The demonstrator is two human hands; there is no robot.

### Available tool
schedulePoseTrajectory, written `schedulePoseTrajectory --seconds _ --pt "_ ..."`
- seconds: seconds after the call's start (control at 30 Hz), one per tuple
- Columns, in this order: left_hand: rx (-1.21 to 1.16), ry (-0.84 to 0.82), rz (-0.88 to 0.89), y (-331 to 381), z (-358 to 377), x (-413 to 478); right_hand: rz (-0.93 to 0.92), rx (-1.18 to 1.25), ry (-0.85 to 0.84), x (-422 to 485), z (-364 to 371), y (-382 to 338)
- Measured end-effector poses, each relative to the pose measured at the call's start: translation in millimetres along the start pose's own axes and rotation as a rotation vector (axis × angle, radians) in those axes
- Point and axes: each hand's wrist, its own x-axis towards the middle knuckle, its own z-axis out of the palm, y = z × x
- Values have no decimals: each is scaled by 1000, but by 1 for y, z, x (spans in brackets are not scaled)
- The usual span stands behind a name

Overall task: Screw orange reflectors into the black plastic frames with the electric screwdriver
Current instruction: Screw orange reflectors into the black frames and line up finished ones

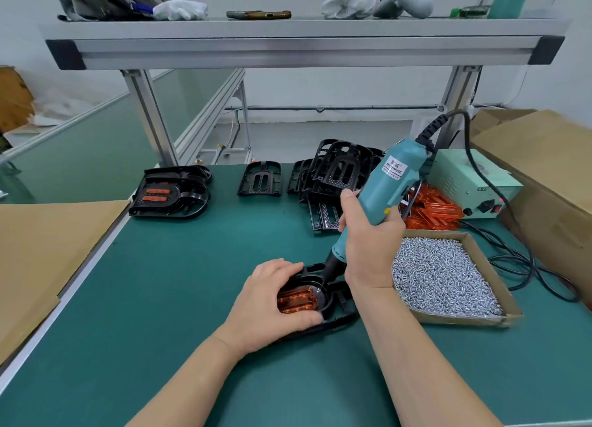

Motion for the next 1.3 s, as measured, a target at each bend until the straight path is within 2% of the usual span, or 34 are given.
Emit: schedulePoseTrajectory --seconds 0.1,1.3 --pt "91 -24 1 1 1 1 1 -9 1 -5 1 1" --pt "65 -44 -19 2 -1 2 -26 -63 -69 -10 5 6"
